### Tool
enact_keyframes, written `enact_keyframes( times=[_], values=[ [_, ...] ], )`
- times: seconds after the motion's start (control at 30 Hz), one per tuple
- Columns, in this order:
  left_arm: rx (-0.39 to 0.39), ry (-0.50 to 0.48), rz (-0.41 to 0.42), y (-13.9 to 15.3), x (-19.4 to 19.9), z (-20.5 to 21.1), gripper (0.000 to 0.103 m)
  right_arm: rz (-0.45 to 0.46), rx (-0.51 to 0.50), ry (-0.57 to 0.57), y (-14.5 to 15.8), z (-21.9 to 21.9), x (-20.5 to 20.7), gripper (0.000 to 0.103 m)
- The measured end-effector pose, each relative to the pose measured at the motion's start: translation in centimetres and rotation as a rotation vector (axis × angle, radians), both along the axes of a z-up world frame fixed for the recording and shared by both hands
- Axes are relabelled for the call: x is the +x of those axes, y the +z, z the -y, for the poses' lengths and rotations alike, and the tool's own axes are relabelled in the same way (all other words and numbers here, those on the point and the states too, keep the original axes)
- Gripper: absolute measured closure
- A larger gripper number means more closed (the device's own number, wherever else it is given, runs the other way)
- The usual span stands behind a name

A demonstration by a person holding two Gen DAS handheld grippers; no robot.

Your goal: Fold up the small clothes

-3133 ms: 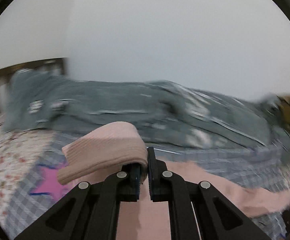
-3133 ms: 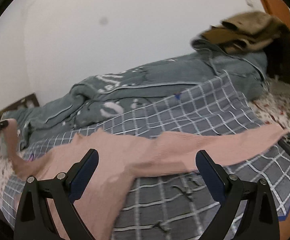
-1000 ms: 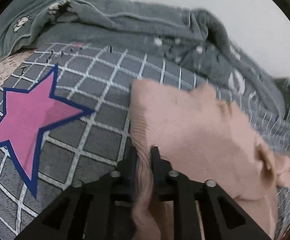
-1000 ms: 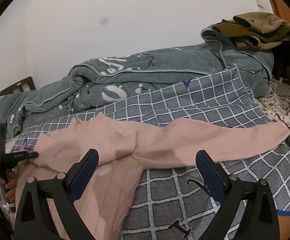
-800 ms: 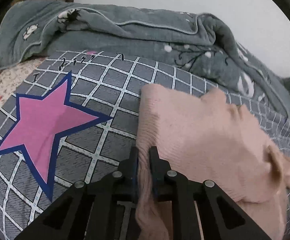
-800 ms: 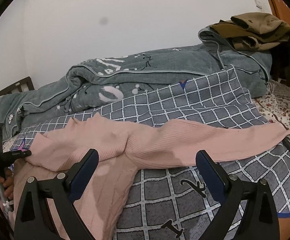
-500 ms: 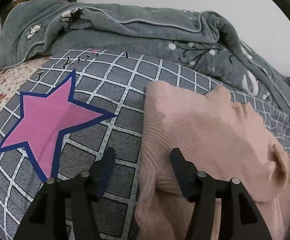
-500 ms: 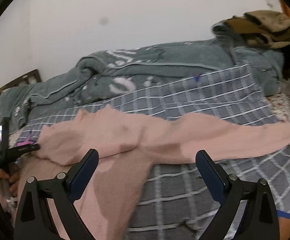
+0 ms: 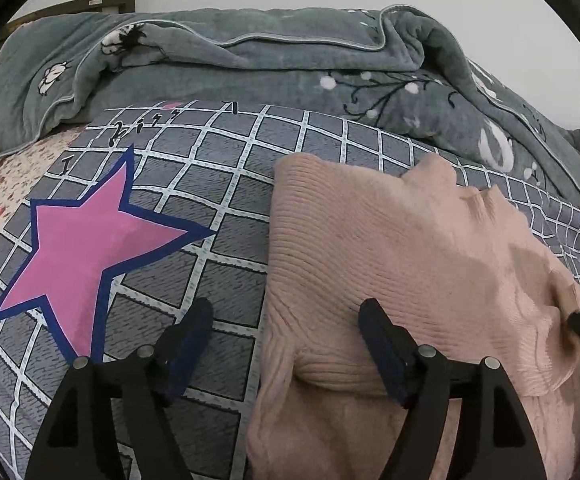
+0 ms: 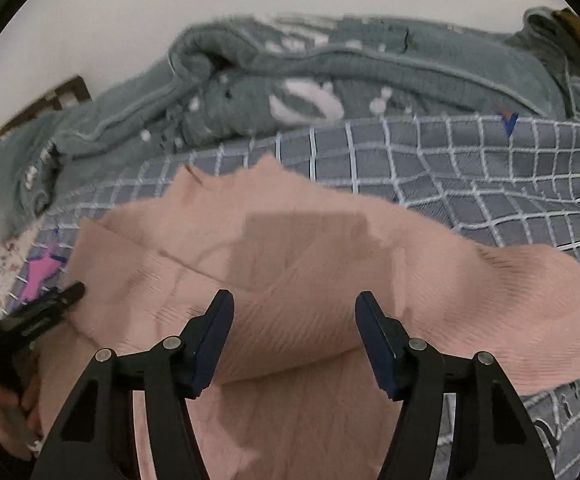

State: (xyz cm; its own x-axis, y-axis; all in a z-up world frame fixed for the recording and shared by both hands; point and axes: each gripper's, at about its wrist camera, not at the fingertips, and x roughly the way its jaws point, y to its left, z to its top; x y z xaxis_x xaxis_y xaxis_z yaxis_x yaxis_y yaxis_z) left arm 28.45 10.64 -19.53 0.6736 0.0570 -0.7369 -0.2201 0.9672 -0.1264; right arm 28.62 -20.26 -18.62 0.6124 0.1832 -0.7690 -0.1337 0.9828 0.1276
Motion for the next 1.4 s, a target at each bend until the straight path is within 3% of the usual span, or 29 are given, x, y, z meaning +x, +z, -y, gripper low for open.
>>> enact_keyframes(
  times=[0.03,0.1,0.2,0.3,0.43,0.57,0.7,0.77,0.83,0.9,1.03,1.2,1.3,1.4],
  values=[
    [-0.001,-0.001,-0.001,0.0,0.0,0.0,0.028,-0.025,-0.022,0.009,-0.4,0.0,0.0,0.090],
    [-0.002,-0.001,0.000,0.0,0.0,0.0,0.028,-0.049,-0.040,0.012,-0.5,0.9,-1.3,0.092],
    [-0.001,-0.001,0.000,0.0,0.0,0.0,0.028,-0.056,-0.032,-0.031,0.0,3.7,-4.5,0.082],
    [-0.003,0.000,0.001,0.0,0.0,0.0,0.028,-0.068,0.022,-0.041,-0.2,6.1,-6.3,0.079],
    [-0.006,-0.001,0.002,0.1,0.0,-0.1,0.028,-0.008,0.083,-0.085,0.6,8.3,-7.3,0.049],
    [-0.014,-0.003,0.004,0.1,0.1,-0.1,0.027,0.025,0.119,-0.107,1.1,9.5,-7.1,0.045],
    [-0.012,-0.006,0.003,0.1,0.1,0.0,0.026,-0.008,0.129,-0.122,-0.1,9.7,-4.8,0.041],
    [-0.015,-0.007,0.004,0.0,0.1,-0.1,0.025,-0.003,0.077,-0.121,-0.8,9.1,-4.1,0.047],
    [-0.019,-0.009,0.004,0.0,0.2,-0.1,0.025,0.019,0.020,-0.104,-1.1,8.4,-4.1,0.086],
    [-0.021,-0.010,0.004,0.0,0.2,-0.2,0.025,0.046,-0.023,-0.075,-0.9,7.9,-4.2,0.098],
    [-0.042,-0.009,0.031,0.2,-0.2,-0.5,0.025,0.134,0.019,-0.038,1.4,8.1,-4.8,0.099],
    [-0.175,0.054,0.122,0.8,-1.3,-2.8,0.025,0.284,-0.005,-0.035,5.7,8.0,-3.4,0.099],
    [-0.197,0.071,0.086,0.2,-0.5,-3.3,0.027,0.243,0.005,-0.059,4.9,8.6,-1.7,0.099],
    [-0.144,0.037,0.070,0.3,0.2,-2.2,0.034,0.128,-0.037,-0.066,1.1,8.5,-0.4,0.099]
  ],
)
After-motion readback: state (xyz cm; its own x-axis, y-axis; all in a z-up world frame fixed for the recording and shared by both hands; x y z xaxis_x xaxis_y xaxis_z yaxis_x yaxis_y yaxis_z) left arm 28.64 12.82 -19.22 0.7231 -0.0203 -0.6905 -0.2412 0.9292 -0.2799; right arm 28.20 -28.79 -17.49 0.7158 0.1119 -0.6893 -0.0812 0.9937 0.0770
